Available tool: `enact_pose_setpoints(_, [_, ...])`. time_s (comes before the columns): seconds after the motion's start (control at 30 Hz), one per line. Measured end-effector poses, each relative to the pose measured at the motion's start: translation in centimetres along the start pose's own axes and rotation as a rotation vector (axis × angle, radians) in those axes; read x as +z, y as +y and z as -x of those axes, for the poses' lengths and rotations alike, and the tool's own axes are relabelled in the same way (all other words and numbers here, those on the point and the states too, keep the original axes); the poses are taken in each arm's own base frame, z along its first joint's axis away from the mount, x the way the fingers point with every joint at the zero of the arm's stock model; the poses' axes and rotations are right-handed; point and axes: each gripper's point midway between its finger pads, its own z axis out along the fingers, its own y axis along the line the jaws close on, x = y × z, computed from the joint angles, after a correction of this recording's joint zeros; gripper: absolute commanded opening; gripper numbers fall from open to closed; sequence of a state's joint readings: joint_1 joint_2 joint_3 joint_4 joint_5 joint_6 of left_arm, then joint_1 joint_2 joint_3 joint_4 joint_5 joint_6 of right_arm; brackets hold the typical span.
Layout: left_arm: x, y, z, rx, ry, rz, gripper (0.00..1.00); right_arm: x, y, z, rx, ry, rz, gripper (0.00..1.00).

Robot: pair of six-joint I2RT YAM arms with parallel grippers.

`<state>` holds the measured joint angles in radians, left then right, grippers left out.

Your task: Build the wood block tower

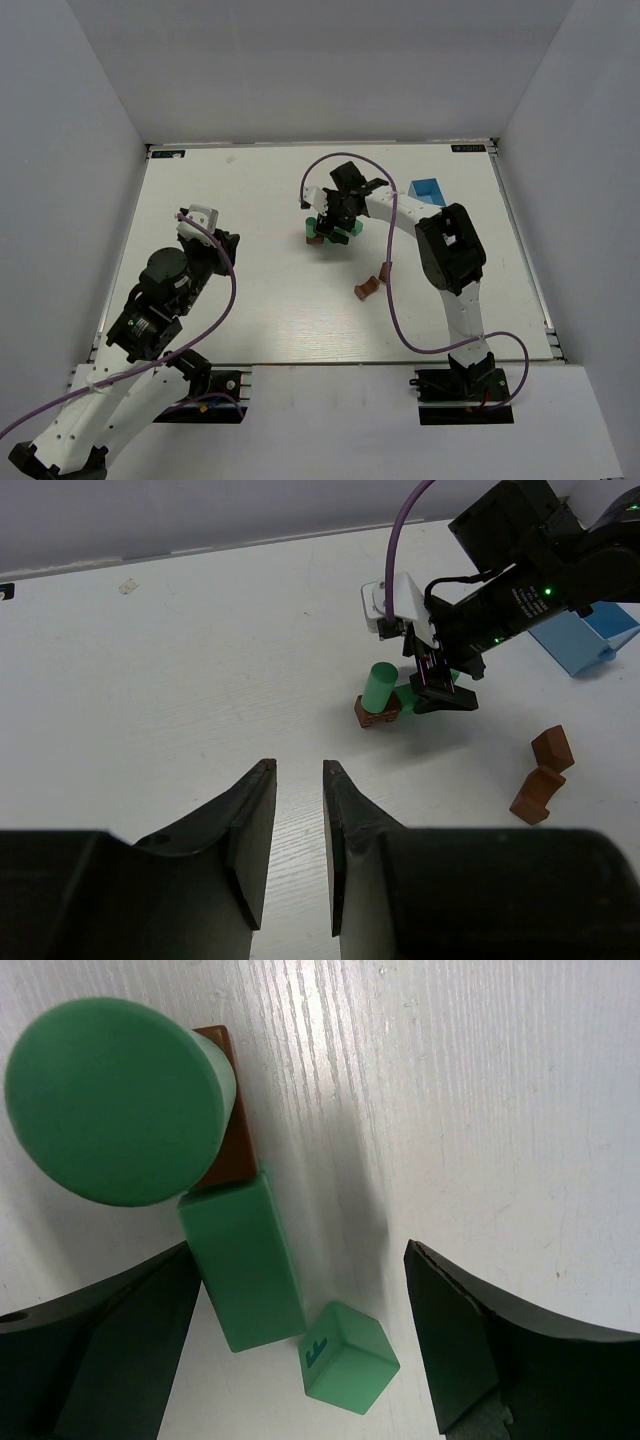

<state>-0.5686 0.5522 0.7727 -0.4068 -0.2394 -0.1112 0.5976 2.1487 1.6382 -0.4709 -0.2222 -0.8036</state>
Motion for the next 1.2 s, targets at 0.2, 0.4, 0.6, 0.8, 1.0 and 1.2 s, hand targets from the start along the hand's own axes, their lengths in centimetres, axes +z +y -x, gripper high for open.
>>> enact_pose_setpoints(0.2, [0.0, 0.0, 0.0, 0.0, 0.0, 0.0, 0.36, 0.0, -0.1, -0.1, 0.008, 0.003, -0.004, 0.86])
enact_pose_setpoints(0.4, [0.0, 0.0, 0.0, 0.0, 0.0, 0.0, 0.36, 0.0, -0.1, -0.1, 0.01, 0.002, -0.003, 0.86])
enact_pose_setpoints(0.6, [0.0, 0.0, 0.0, 0.0, 0.0, 0.0, 0.36, 0.0, 0.1, -0.2, -0.009, 0.002, 0.008, 0.86])
enact_pose_setpoints(0.8, [0.0, 0.0, 0.0, 0.0, 0.0, 0.0, 0.36, -0.2, 0.5, -0.9, -0.027, 0.012, 0.043, 0.86])
enact_pose_setpoints(1.0, [0.0, 0.0, 0.0, 0.0, 0.0, 0.0, 0.36, -1.4, 0.9, -1.3, -0.045, 0.0, 0.06, 0.88])
enact_pose_setpoints(1.2, [0.0, 0.0, 0.0, 0.0, 0.0, 0.0, 0.36, -6.0, 0.0, 0.3, -0.073, -0.072, -0.041, 0.9])
